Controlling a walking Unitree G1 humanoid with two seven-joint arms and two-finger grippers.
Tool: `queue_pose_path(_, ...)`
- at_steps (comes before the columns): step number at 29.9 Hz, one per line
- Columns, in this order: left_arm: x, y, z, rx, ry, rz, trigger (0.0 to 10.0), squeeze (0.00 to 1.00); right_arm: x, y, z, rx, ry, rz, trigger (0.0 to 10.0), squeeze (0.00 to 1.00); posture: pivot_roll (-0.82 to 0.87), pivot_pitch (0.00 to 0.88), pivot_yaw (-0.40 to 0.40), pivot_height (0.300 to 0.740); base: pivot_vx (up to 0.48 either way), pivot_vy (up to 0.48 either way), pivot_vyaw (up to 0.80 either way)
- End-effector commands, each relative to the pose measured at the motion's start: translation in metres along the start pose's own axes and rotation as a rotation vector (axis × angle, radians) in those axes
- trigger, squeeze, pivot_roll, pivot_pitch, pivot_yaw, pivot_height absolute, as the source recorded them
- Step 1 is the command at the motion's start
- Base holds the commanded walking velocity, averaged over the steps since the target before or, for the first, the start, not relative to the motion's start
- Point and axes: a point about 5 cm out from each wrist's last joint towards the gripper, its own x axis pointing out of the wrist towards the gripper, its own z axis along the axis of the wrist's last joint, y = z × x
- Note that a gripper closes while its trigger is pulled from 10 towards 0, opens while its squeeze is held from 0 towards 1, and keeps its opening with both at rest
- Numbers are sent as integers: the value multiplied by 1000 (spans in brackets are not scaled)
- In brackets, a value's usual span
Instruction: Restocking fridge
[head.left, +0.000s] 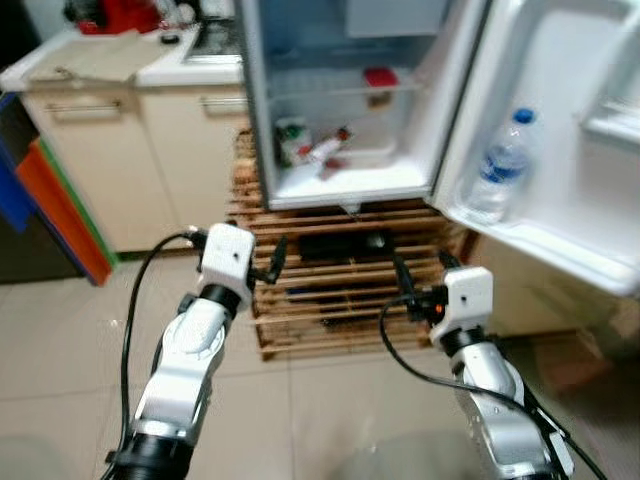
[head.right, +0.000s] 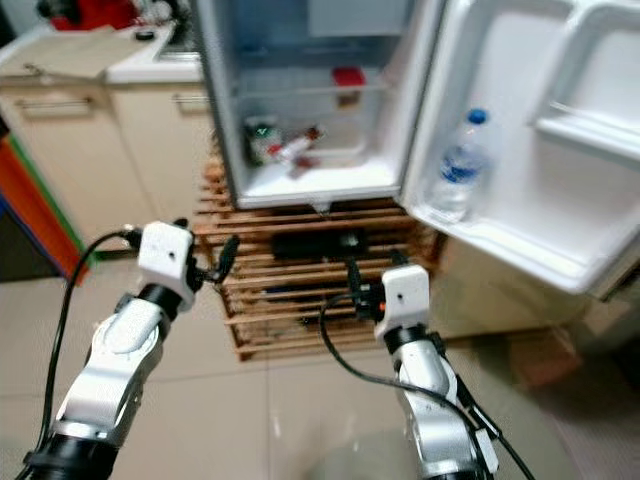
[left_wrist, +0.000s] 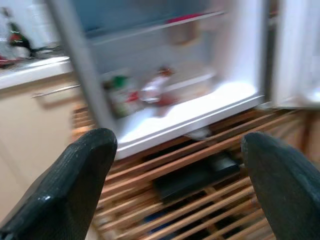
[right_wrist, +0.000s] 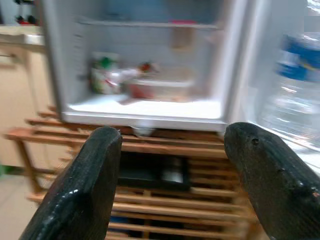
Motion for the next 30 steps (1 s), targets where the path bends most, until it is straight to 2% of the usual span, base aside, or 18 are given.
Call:
queue_pose_path(1, 1, -1, 5, 14, -20, -12, 10000, 0, 1, -3, 1, 5, 4, -11, 10000, 271, -62, 0, 10, 740, 0, 0, 0)
queue_pose_path(4, 2, -1, 4, 13, -20, -13, 10000, 0, 2, -3, 0, 6, 4, -10, 10000, 271, -58, 0, 11, 740, 0, 0, 0)
queue_pose_path(10, 3, 1, 6, 21, -30, -9, 10000, 0, 1, -1, 1, 8, 2, -4, 10000, 275, -58, 0, 5, 740, 0, -468, 0)
queue_pose_path(22, 6, 2, 7, 41, -38, -18, 10000, 0, 2, -2, 1, 7, 3, -2, 10000, 271, -68, 0, 7, 740, 268, -394, 0)
queue_pose_path(30, 8, -1, 9, 30, -43, -31, 10000, 0, 2, -5, 1, 20, 5, -8, 10000, 275, -72, 0, 11, 740, 0, -436, 0)
